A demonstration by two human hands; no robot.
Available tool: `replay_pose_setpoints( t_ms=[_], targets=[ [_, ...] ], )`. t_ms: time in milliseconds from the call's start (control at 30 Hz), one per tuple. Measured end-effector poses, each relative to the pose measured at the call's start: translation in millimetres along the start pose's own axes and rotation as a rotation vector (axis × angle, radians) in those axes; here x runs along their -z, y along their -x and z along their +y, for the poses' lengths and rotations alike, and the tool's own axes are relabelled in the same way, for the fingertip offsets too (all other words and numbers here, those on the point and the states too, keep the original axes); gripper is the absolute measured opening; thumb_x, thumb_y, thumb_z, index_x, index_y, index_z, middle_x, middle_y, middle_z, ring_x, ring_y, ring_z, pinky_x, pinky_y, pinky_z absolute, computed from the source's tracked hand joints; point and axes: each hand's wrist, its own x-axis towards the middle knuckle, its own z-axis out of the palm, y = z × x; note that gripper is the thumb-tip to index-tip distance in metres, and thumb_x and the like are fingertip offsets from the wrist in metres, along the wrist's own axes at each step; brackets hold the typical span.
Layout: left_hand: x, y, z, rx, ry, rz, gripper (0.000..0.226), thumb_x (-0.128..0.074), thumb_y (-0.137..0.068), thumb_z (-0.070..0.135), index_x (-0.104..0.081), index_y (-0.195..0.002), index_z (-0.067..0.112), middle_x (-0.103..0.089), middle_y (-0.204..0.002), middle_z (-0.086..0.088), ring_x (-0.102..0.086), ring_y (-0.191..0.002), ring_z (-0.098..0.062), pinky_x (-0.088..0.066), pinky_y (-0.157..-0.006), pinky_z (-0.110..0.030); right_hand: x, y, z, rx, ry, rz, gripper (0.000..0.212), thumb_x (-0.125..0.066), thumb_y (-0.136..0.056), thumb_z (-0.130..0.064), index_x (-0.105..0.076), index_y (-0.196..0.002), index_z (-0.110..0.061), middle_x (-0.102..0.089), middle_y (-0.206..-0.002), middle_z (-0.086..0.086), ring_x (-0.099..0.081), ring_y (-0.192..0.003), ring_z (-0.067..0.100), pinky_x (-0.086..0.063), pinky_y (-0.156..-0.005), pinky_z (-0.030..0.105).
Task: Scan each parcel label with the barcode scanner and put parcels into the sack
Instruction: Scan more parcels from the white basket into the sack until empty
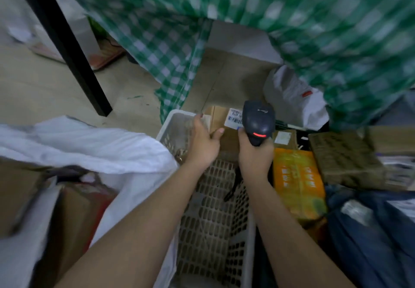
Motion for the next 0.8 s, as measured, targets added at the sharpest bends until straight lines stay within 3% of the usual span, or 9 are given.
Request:
replay_pose_setpoints(
  t_ms=[133,233,300,400,467,533,633,733,800],
  targets=[
    [29.5,46.4,63.3,-0.076,0.032,-0.01,0.05,-0.062,-0.092,0.02,-0.036,-0.135,0.015,-0.054,-0.114,0.003,-0.057,-0.113,-0.022,-0.047,-0.099,-0.039,44.4,34.8,-60.7,-0.003,-0.066,-0.071,0.019,-0.071,-0.087,-0.024,-0.065,-0.102,-0.015,-0.068,-0.092,-0.006,-0.061,-0.083,0.005,-0.04,-0.075,0.021],
    [61.3,84.7,88.7,-0.108,0.062,0.016,0.048,-0.065,-0.09,0.031,-0.037,-0.127,0.024,-0.055,-0.119,0.003,-0.059,-0.11,-0.021,-0.049,-0.096,-0.043,69.2,68.5,-87.8,-0.019,-0.086,-0.136,0.022,-0.071,-0.087,-0.029,-0.063,-0.105,-0.018,-0.068,-0.09,-0.005,-0.065,-0.091,0.017,-0.045,-0.077,0.026],
    [84.5,111.3,101.8,-0.109,0.086,0.017,0.052,-0.064,-0.09,0.033,-0.034,-0.131,0.024,-0.05,-0.123,0.002,-0.056,-0.112,-0.021,-0.049,-0.095,-0.04,84.1,92.4,-100.4,-0.006,-0.078,-0.205,0.033,-0.07,-0.088,-0.029,-0.061,-0.116,-0.015,-0.067,-0.092,-0.011,-0.063,-0.087,0.006,-0.044,-0.075,0.021],
    [120.9,149.5,110.3,-0.079,0.112,0.045,0.054,-0.063,-0.091,0.03,-0.031,-0.134,0.017,-0.047,-0.124,-0.002,-0.053,-0.107,-0.018,-0.048,-0.079,-0.026,102.2,129.0,-109.6,-0.001,-0.045,-0.323,0.042,-0.07,-0.089,-0.029,-0.057,-0.126,-0.015,-0.067,-0.102,-0.008,-0.063,-0.088,-0.002,-0.046,-0.073,0.015],
    [143.8,172.6,107.5,-0.052,0.121,0.081,0.055,-0.063,-0.092,0.028,-0.031,-0.135,0.014,-0.047,-0.122,-0.003,-0.052,-0.102,-0.017,-0.045,-0.075,-0.023,110.7,152.3,-113.2,-0.003,-0.05,-0.375,0.035,-0.069,-0.089,-0.029,-0.057,-0.121,-0.018,-0.066,-0.096,-0.007,-0.063,-0.077,-0.003,-0.05,-0.069,0.015],
    [165.9,195.8,98.9,-0.01,0.169,0.105,0.055,-0.063,-0.092,0.024,-0.03,-0.135,0.012,-0.046,-0.118,-0.002,-0.05,-0.1,-0.015,-0.045,-0.07,-0.019,115.9,174.4,-116.4,-0.024,-0.025,-0.43,0.02,-0.069,-0.089,-0.03,-0.061,-0.104,-0.019,-0.063,-0.08,-0.001,-0.06,-0.07,0.012,-0.049,-0.069,0.031],
    [194.9,224.8,72.7,0.078,0.265,0.092,0.054,-0.067,-0.089,0.024,-0.036,-0.131,0.013,-0.05,-0.119,-0.003,-0.054,-0.106,-0.021,-0.048,-0.069,-0.026,118.9,200.6,-115.5,-0.011,0.089,-0.531,0.015,-0.068,-0.089,-0.027,-0.059,-0.08,-0.018,-0.053,-0.06,0.001,-0.052,-0.055,0.015,-0.042,-0.057,0.03],
    [215.2,249.0,47.4,0.114,0.327,0.131,0.048,-0.073,-0.083,0.022,-0.046,-0.122,0.018,-0.057,-0.116,-0.009,-0.062,-0.105,-0.027,-0.054,-0.071,-0.036,115.7,223.4,-110.5,0.012,0.171,-0.623,0.011,-0.068,-0.088,-0.02,-0.059,-0.082,-0.018,-0.054,-0.062,-0.001,-0.051,-0.059,0.015,-0.04,-0.061,0.03],
    [224.9,263.2,36.1,0.131,0.341,0.162,0.045,-0.071,-0.085,0.016,-0.047,-0.123,0.015,-0.055,-0.117,-0.01,-0.062,-0.095,-0.02,-0.053,-0.07,-0.032,111.5,236.9,-105.0,0.011,0.184,-0.662,0.011,-0.065,-0.087,-0.012,-0.056,-0.083,-0.015,-0.052,-0.065,0.004,-0.049,-0.06,0.015,-0.039,-0.059,0.028]
  ],
)
